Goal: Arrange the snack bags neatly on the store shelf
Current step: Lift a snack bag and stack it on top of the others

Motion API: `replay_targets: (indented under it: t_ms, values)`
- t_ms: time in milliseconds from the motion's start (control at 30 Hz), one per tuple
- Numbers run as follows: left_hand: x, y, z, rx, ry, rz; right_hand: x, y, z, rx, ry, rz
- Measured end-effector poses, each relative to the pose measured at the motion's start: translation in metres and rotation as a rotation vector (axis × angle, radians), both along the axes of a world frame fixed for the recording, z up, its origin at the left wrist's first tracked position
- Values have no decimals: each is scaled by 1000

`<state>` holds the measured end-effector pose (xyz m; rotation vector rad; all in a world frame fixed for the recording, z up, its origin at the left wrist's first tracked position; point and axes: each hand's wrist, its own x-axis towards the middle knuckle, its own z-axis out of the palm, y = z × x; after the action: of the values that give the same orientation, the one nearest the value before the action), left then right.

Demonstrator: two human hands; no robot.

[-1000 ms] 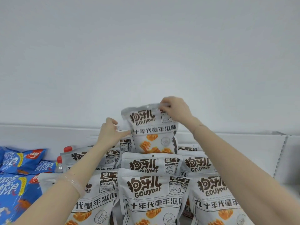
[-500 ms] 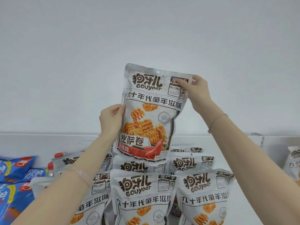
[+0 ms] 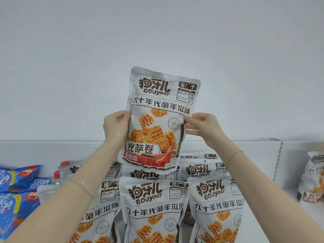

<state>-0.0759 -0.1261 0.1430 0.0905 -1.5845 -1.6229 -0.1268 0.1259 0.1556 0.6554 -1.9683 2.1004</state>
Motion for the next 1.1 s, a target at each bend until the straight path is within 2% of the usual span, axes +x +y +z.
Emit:
replay_targets:
  t_ms: [100,200,467,700,867,1100]
  values:
    - [8,-4,0,-28,27,-58,-8,-5,3,49,65,-201]
    - [14,-8,-3,-73,21,-130,-14,-7,11,70,131,-309]
    - [16,-30,0,-137,8,-196,-14,-25,27,151,258,-335]
    - [-3,-39,34,-256,-59,-127,-38,-47,27,184,319,-421]
    - [-23,-48,57,-214,-100,-175,-65,-57,19,161,312,-441]
    - [-51,-62,44,-212,-226,-222,-92,-57,-21,236,116,-332]
